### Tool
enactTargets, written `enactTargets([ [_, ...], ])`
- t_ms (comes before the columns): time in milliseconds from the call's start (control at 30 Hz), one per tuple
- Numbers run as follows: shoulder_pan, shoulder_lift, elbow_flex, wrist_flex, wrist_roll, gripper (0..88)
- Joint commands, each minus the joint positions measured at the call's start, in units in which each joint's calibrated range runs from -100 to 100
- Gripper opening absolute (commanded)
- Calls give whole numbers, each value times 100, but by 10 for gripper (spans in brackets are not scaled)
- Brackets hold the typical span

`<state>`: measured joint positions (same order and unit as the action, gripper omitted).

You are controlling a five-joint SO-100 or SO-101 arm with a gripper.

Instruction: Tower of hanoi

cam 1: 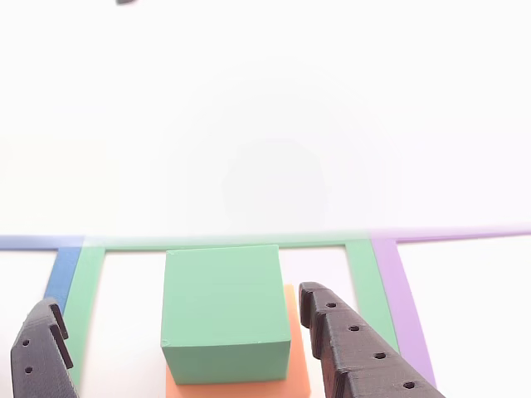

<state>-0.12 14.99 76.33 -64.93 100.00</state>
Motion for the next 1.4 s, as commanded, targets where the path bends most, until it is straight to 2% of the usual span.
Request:
enactTargets([
  [0, -68, 16, -77, -189, 0, 315],
  [267, -106, 64, -95, -229, 0, 300],
  [1133, -159, 112, -141, -197, 0, 90],
  [1367, -182, 8, -141, -156, 0, 60],
])
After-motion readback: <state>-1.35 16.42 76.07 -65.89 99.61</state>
